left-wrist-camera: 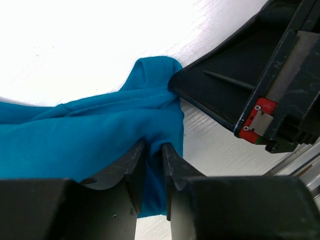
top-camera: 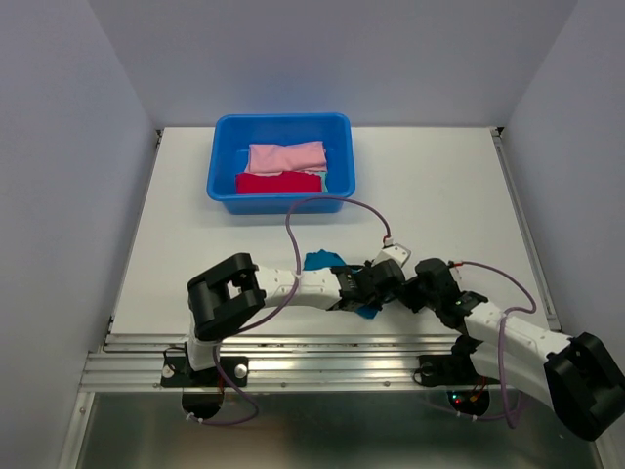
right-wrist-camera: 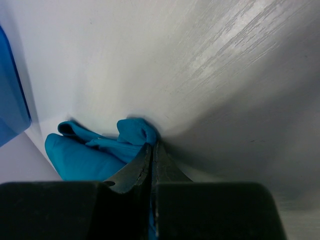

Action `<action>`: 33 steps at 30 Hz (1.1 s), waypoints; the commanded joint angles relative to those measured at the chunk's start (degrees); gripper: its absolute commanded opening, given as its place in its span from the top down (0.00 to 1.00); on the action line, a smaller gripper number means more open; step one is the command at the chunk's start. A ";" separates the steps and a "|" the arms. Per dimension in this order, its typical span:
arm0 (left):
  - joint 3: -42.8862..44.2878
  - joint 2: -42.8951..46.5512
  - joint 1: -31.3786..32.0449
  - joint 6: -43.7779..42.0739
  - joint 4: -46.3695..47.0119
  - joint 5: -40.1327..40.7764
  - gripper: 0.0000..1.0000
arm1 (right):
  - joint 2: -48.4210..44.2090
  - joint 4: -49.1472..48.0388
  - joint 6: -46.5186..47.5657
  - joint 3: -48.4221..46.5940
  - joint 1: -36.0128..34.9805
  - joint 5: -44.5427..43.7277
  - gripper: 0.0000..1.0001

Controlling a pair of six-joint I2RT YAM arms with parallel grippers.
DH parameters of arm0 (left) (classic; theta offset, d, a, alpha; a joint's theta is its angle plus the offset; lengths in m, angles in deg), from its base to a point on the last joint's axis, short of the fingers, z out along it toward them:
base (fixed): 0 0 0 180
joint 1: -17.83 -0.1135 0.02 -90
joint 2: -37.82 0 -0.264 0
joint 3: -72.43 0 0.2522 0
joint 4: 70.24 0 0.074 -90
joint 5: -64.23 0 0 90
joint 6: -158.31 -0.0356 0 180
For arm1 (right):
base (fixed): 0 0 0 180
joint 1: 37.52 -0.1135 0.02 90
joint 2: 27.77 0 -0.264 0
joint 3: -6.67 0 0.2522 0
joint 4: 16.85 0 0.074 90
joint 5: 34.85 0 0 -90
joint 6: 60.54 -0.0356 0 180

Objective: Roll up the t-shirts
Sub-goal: Roll the T-shirt to the center of the board.

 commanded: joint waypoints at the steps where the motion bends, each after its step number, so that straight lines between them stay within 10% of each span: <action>1: 0.60 1.18 -1.03 -0.16 0.75 1.68 0.77 | -1.91 2.15 -0.62 1.15 -0.35 -0.87 0.99; 4: 0.33 1.88 -1.47 -0.16 1.19 1.42 1.00 | -2.27 2.24 -0.44 1.85 -0.35 -0.52 0.99; 33: 0.60 6.28 -2.79 1.16 1.89 1.77 1.00 | -3.41 6.98 1.22 -0.43 -0.35 -2.89 0.99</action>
